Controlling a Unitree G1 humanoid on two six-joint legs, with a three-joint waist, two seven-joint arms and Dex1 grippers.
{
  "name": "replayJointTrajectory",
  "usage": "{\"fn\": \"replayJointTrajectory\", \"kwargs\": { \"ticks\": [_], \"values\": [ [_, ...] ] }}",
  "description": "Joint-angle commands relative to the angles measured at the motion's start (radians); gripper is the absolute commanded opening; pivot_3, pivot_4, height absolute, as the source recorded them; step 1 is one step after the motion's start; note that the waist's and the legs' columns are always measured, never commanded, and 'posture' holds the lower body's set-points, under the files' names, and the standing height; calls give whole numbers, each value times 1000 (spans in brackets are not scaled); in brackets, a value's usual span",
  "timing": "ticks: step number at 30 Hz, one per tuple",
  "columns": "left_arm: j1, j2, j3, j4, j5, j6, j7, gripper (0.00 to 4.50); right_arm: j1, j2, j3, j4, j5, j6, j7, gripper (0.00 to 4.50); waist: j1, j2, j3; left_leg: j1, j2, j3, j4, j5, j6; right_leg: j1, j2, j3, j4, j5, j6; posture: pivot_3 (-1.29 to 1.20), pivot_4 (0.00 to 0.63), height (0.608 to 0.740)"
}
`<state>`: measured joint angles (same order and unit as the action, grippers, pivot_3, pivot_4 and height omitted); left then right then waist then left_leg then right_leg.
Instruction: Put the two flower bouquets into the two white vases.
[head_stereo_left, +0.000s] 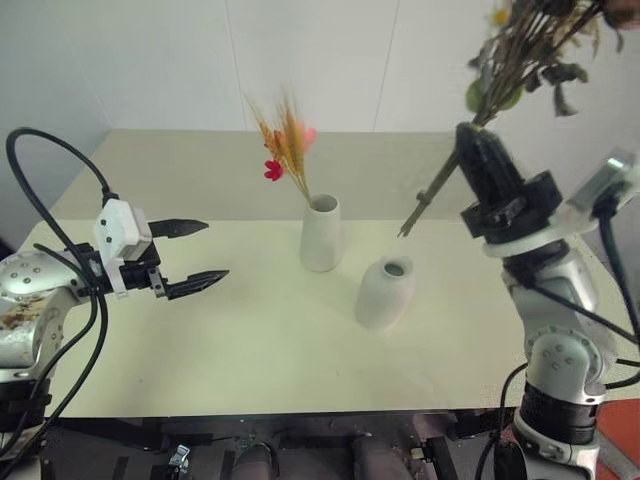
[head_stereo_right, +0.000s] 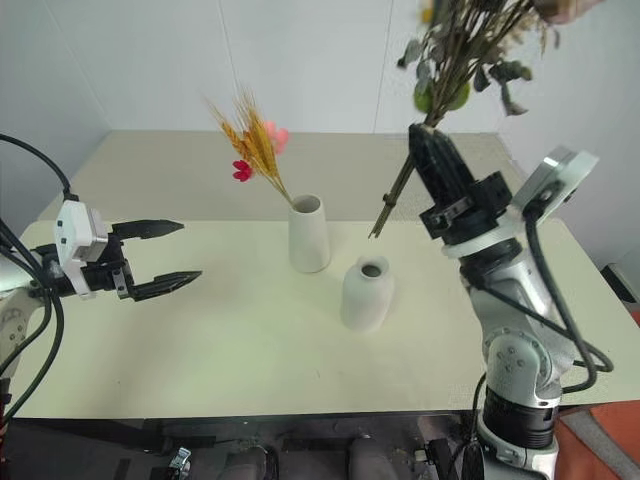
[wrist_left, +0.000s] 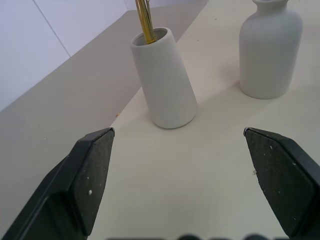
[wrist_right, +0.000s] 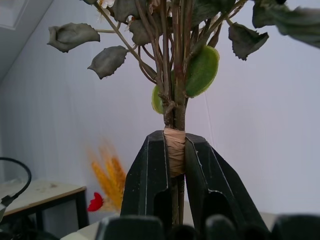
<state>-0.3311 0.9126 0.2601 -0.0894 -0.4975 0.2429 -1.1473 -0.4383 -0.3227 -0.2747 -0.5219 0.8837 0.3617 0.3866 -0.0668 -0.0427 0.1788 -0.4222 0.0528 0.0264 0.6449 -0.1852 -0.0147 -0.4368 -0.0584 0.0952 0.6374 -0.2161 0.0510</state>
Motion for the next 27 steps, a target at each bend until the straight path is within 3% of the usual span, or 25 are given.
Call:
{"fn": "replayJointTrajectory", "kwargs": {
  "ticks": [1,26,27],
  "values": [
    [8,17,46,-36,-16,-4,7,4500,20,-1,18,-38,-21,-23,-2,222,0,0,0,0,0,0,0,0,0,0,0,0,0,0,0,0,150,740],
    [-6,1,24,-35,-20,0,23,4500,214,42,100,39,-200,-180,134,222,1,0,0,1,0,0,0,0,0,-1,0,0,3,-2,0,0,150,740],
    [-7,2,23,-35,-21,4,21,4500,228,41,103,32,-195,-183,150,572,1,0,0,1,0,0,0,0,0,-1,0,0,3,-2,0,0,150,740]
  ]
}}
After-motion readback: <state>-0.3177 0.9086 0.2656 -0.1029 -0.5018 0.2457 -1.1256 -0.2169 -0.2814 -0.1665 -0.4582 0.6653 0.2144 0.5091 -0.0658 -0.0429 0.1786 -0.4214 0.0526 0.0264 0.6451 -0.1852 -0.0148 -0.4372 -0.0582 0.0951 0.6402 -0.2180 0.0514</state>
